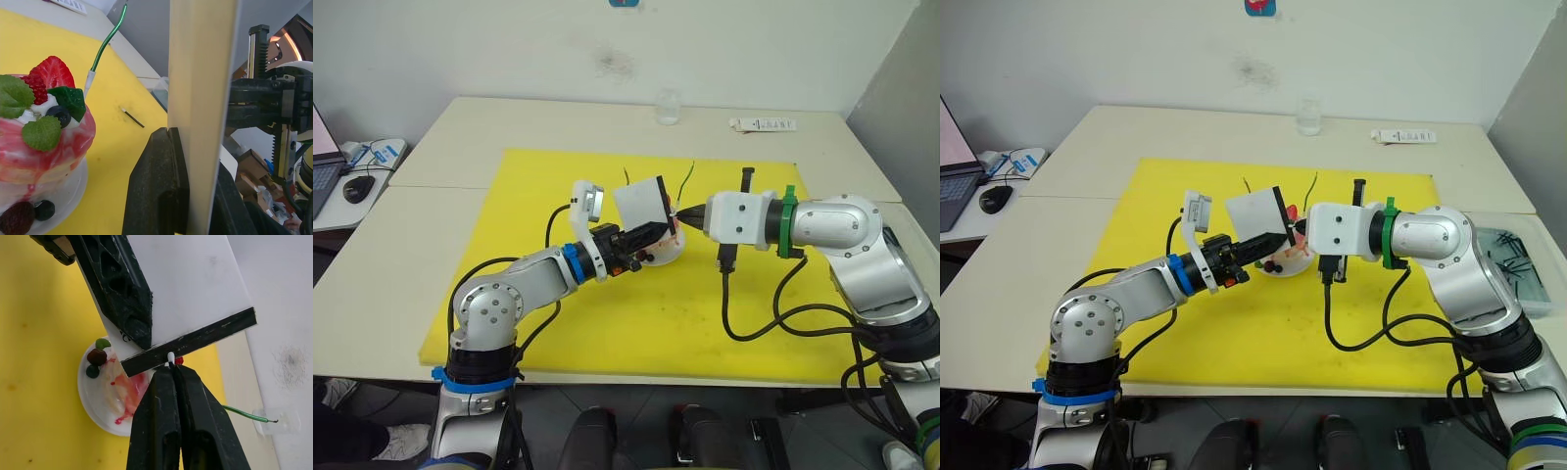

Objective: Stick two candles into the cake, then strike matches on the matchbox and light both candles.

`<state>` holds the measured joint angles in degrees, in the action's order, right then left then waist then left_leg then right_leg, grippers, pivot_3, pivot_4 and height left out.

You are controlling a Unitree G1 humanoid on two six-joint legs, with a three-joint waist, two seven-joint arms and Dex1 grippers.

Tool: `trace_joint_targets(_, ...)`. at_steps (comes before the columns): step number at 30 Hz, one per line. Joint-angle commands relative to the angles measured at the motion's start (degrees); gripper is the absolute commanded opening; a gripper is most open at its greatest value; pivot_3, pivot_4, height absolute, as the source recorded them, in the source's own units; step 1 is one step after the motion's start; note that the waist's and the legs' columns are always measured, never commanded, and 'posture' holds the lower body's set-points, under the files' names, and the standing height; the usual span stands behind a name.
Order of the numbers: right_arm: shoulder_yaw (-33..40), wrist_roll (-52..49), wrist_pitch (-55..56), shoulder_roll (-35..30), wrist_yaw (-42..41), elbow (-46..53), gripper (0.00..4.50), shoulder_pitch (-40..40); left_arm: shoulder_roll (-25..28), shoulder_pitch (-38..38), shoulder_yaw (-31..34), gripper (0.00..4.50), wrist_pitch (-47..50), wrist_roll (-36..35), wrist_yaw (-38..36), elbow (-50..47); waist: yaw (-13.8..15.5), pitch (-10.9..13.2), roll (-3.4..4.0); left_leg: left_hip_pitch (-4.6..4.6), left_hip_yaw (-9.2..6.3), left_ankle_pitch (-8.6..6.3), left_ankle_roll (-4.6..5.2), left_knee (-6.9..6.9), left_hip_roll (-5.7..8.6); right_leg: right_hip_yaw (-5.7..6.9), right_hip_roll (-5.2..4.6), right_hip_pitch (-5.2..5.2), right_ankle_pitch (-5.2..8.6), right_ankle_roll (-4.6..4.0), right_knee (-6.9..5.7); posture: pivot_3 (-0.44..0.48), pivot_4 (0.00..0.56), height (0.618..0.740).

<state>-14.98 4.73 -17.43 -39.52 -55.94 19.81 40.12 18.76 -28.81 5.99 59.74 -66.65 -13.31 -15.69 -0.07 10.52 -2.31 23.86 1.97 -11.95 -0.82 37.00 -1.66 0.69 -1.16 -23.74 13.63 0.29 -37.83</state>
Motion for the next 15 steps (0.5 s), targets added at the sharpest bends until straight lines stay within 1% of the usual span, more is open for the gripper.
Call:
trace_joint_targets(1,0.63,0.88,0.86,0.42,1.28,-0.23,0.04,2.15,-0.18,-0.5,0.12,0.0,-0.35,-0.72,-0.96,-2.33,0.0,0.0,0.0,0.0,0.0,0.0,0.0,0.0,-0.01,0.0,0.0,0.0,0.0,0.0,0.0,0.0,0.15,0.74)
trace_joint_targets(7,-0.27,1.59,2.14,0.53,0.24,-0.52,0.04,2.06,-0.24,-0.91,0.02,0.0,-0.77,-0.24,-1.2,-2.16,-0.01,0.0,0.0,0.0,0.0,0.0,0.0,0.0,0.0,0.01,0.0,0.0,0.0,0.0,0.0,0.0,0.15,0.74)
trace_joint_targets(10,-2.61,2.65,5.06,-0.77,-1.97,0.07,0.04,0.85,0.91,-4.0,-1.04,0.0,-2.99,3.19,-3.53,-2.2,-0.01,0.0,0.0,0.0,0.01,0.0,0.0,0.0,0.01,0.0,0.0,0.0,0.0,0.0,0.0,0.0,0.15,0.74)
trace_joint_targets(11,-3.64,2.98,6.35,-2.02,-3.56,0.51,0.04,-0.1,1.8,-7.39,-1.7,0.0,-3.86,4.92,-5.31,-1.55,0.06,0.01,-0.02,0.0,-0.01,0.0,0.0,-0.01,0.01,0.01,0.02,0.0,0.0,0.0,0.01,0.0,0.15,0.74)
trace_joint_targets(12,-4.83,3.34,7.93,-5.63,-7.03,1.68,0.04,-2.69,2.02,-15.5,-0.83,0.0,-5.32,5.64,-6.74,1.62,0.16,0.03,-0.05,0.01,-0.02,0.0,0.0,0.0,0.02,0.05,0.04,0.0,0.0,0.0,0.0,0.0,0.15,0.74)
trace_joint_targets(13,-5.57,3.54,9.0,-8.21,-9.42,2.49,0.04,-4.55,2.06,-21.26,-0.1,0.0,-6.29,6.11,-7.8,4.03,0.96,0.14,-0.13,0.05,-0.08,0.0,0.0,0.0,0.04,0.11,0.11,-0.01,0.0,0.0,0.01,0.0,0.15,0.74)
trace_joint_targets(14,-5.79,3.83,10.44,-11.91,-12.14,3.25,0.04,-7.15,1.49,-28.37,1.91,0.0,-7.53,5.45,-7.83,8.04,1.71,0.31,-0.42,0.15,-0.14,0.01,0.0,0.05,0.1,0.31,0.11,-0.02,0.02,-0.01,-0.02,0.0,0.15,0.74)
trace_joint_targets(15,-5.54,3.83,11.34,-14.82,-13.9,3.73,0.04,-9.23,0.98,-33.41,3.67,0.0,-8.2,4.61,-7.7,11.25,1.83,0.39,-0.56,0.32,-0.16,0.02,0.01,0.12,0.09,0.48,0.18,0.0,0.02,-0.01,0.04,0.0,0.15,0.74)
